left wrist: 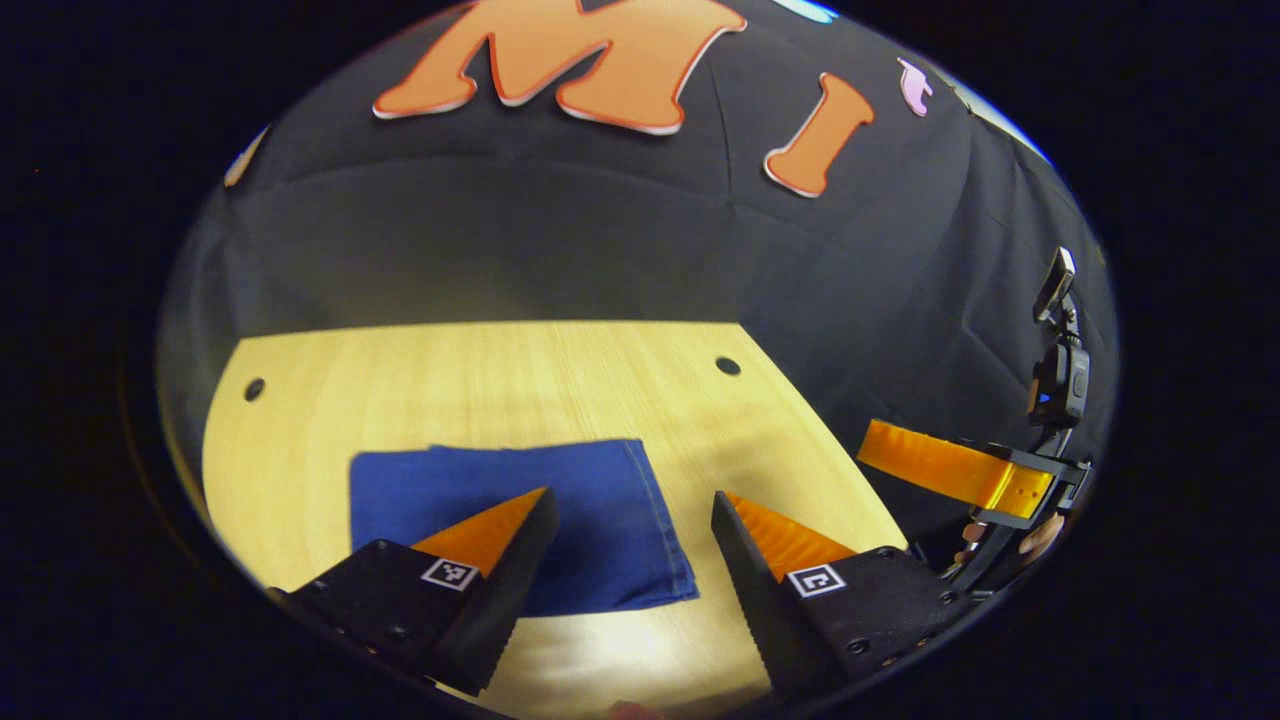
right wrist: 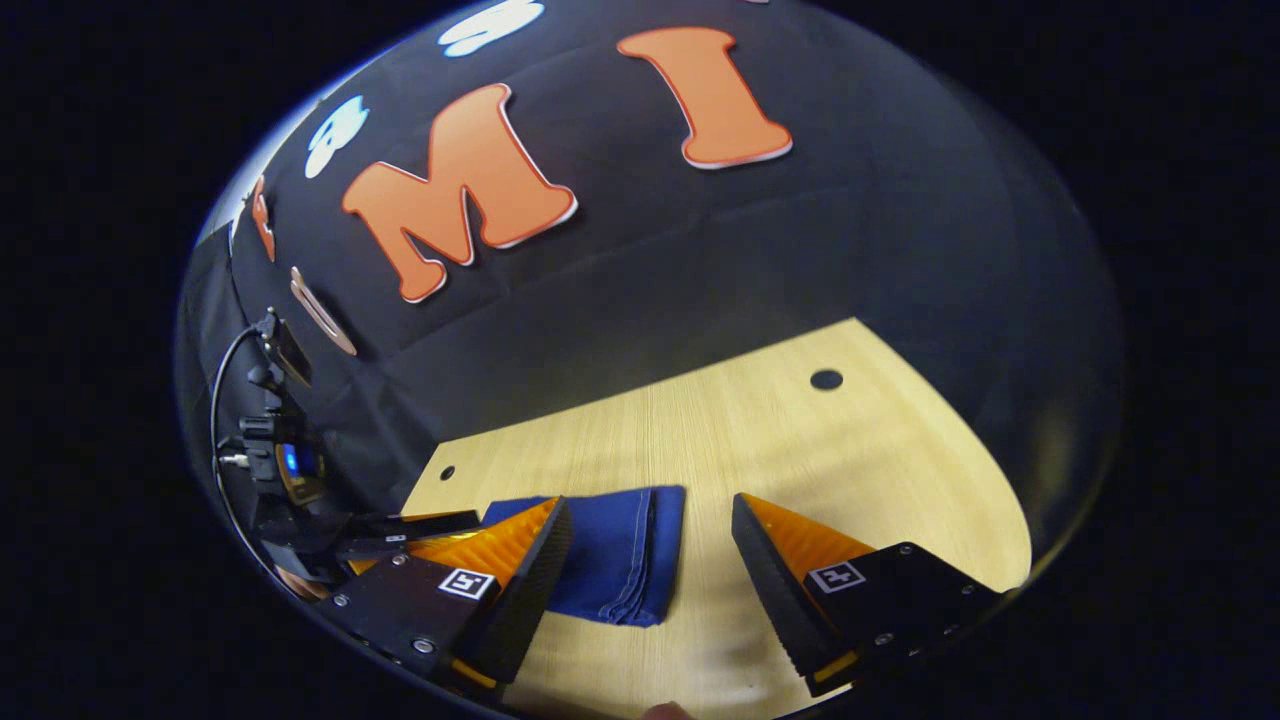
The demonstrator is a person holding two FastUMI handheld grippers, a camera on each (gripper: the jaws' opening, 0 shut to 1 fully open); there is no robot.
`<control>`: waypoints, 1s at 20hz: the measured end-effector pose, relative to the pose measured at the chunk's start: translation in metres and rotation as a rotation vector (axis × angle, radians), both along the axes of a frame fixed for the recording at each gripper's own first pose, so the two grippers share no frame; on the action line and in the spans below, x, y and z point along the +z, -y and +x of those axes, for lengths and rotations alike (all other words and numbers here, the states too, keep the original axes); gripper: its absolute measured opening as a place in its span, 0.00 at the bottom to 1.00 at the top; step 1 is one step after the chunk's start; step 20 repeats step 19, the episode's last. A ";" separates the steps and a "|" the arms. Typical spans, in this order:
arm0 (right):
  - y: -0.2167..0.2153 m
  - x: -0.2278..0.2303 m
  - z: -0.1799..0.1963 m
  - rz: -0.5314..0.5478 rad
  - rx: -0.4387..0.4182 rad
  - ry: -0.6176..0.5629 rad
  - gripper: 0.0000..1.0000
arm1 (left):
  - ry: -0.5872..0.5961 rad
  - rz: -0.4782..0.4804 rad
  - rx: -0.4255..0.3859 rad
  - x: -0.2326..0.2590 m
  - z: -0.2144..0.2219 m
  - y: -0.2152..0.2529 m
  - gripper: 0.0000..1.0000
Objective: Grasp the waist and the cuffs of the jeans and fold them to make the two legs overlap; first hold the waist and fold one-third of the jeans toward the cuffs, then hold the cuffs and fold the remaining one-third in the same direction to finish folding.
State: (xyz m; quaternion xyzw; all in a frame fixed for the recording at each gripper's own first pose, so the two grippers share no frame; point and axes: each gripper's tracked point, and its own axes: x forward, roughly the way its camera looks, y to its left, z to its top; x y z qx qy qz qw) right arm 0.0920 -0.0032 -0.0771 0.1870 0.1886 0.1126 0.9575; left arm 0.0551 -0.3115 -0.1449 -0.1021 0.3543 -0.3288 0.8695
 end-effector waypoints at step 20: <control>-0.073 0.185 -0.060 -0.350 -0.108 0.690 0.98 | 0.635 -0.043 0.527 0.147 0.033 -0.187 1.00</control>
